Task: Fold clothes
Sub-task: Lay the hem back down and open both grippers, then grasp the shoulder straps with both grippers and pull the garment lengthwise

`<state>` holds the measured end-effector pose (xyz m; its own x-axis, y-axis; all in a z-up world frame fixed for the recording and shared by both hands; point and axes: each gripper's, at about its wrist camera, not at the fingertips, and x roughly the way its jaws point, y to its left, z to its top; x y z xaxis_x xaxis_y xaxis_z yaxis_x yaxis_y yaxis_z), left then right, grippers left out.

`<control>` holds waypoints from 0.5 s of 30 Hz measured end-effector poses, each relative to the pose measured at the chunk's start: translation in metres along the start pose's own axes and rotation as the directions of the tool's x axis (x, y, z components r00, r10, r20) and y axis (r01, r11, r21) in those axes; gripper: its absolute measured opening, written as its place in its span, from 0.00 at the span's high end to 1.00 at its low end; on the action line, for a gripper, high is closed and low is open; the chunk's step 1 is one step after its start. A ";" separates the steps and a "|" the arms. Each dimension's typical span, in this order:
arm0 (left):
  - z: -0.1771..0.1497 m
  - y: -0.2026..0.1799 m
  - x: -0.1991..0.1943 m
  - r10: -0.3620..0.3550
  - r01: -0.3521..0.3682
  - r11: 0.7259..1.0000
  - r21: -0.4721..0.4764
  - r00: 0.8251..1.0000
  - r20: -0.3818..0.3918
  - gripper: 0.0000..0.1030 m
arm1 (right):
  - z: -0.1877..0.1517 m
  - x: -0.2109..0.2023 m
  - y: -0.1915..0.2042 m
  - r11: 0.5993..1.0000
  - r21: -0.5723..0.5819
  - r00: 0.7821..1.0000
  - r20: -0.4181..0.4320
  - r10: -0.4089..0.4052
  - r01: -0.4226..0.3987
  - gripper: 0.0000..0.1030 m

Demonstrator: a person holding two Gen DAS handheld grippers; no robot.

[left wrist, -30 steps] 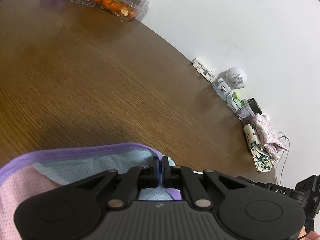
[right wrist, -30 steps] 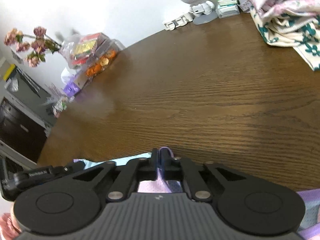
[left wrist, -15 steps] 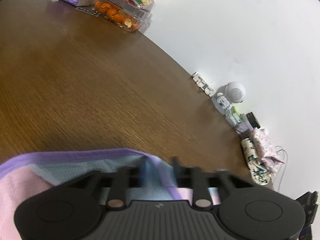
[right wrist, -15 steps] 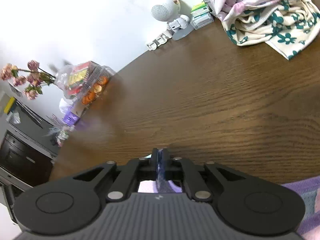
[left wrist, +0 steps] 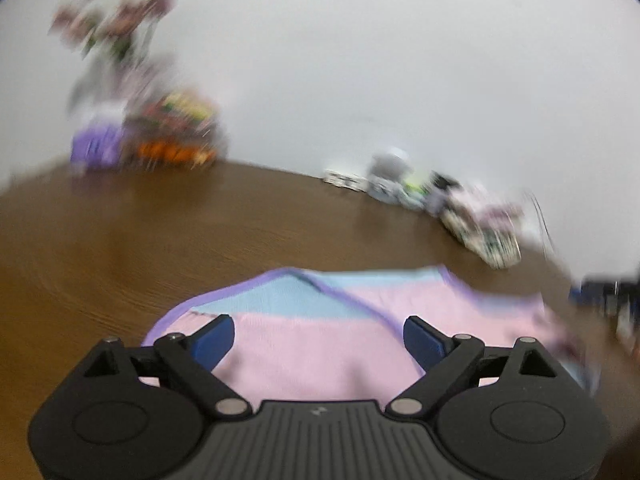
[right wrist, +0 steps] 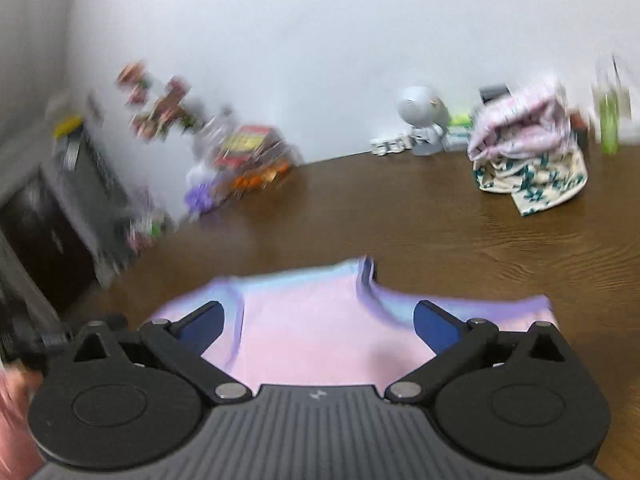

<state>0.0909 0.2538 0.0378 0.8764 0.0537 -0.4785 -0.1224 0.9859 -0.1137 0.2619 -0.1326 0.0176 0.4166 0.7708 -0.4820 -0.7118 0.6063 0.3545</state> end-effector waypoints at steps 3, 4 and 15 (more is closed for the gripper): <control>-0.026 -0.020 -0.030 0.024 -0.025 0.992 0.123 1.000 0.005 0.11 | -0.037 -0.026 0.035 0.975 -0.201 0.995 -0.005 -0.099 0.096 0.00; -0.035 -0.024 -0.038 0.031 -0.030 0.989 0.147 1.000 -0.001 0.11 | -0.049 -0.033 0.045 0.959 -0.259 0.992 -0.010 -0.126 0.119 0.00; -0.072 -0.039 -0.074 0.070 -0.053 0.976 0.210 0.995 -0.072 0.10 | -0.130 -0.066 0.101 0.878 -0.440 0.973 -0.034 -0.227 0.189 0.00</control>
<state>-0.0026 0.1996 0.0146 0.8300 0.1109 -0.5466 -0.0687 0.9929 0.0972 0.0896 -0.1475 -0.0191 0.5477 0.6056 -0.5773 -0.7948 0.5921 -0.1330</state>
